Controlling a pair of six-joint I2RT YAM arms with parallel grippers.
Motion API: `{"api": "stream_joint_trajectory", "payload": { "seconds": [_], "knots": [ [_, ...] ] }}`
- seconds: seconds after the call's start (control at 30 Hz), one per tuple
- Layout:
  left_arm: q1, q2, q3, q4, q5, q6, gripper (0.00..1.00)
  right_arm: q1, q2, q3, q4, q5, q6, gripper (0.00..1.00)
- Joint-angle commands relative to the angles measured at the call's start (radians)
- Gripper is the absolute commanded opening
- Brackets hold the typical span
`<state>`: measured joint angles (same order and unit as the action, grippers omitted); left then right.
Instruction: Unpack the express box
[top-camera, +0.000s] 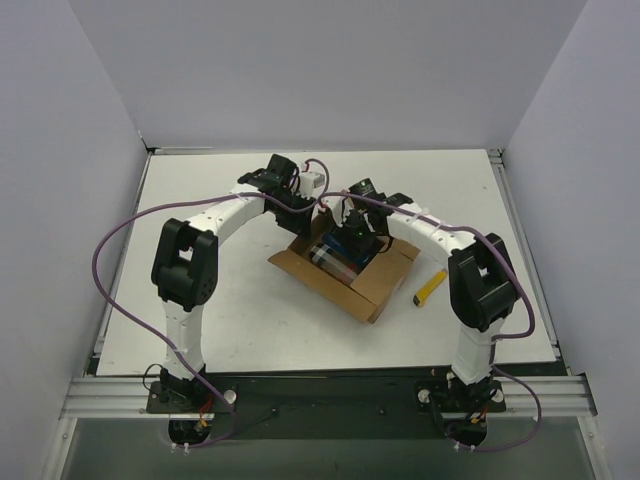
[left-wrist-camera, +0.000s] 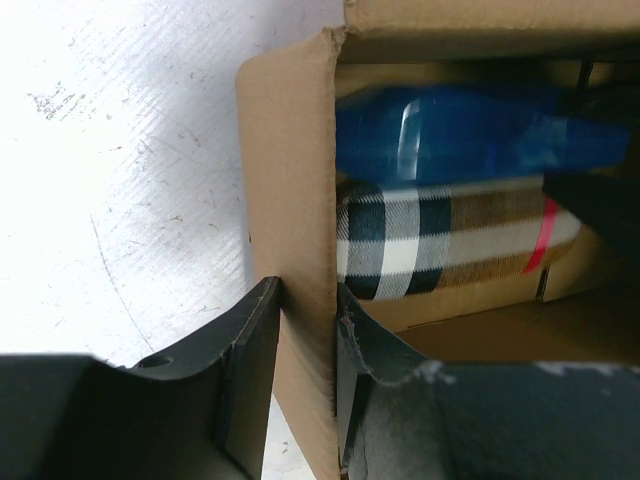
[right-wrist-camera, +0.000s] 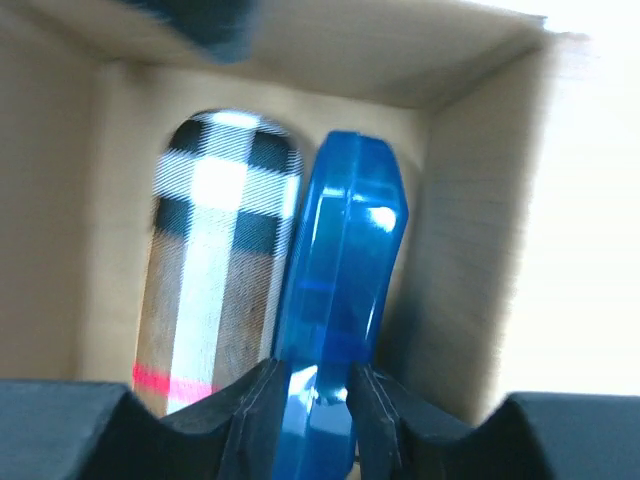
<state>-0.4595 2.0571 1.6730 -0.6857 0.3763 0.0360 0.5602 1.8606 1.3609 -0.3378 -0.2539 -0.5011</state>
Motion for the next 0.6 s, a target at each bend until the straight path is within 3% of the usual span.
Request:
{"api": "stream_joint_trajectory", "payload": {
  "seconds": [0.0, 0.2, 0.3, 0.4, 0.53, 0.57],
  "knots": [
    [-0.015, -0.017, -0.022, -0.041, 0.064, 0.033, 0.36, 0.018, 0.034, 0.023, -0.219, -0.369, -0.016, 0.31],
    [-0.015, -0.018, -0.022, -0.04, 0.068, 0.027, 0.36, 0.029, -0.004, 0.046, -0.245, -0.398, -0.013, 0.3],
    [-0.015, -0.02, -0.025, -0.037, 0.072, 0.025, 0.36, 0.04, -0.018, 0.066, -0.236, -0.311, -0.001, 0.3],
    [-0.015, -0.02, -0.03, -0.034, 0.081, 0.024, 0.36, 0.047, -0.043, 0.057, -0.185, -0.216, 0.036, 0.38],
    [-0.016, -0.018, -0.032, -0.032, 0.085, 0.021, 0.36, 0.06, -0.067, 0.021, -0.115, -0.099, 0.062, 0.58],
    [-0.016, -0.018, -0.032, -0.032, 0.085, 0.021, 0.36, 0.064, -0.072, 0.011, -0.11, -0.084, 0.064, 0.59]
  ]
}}
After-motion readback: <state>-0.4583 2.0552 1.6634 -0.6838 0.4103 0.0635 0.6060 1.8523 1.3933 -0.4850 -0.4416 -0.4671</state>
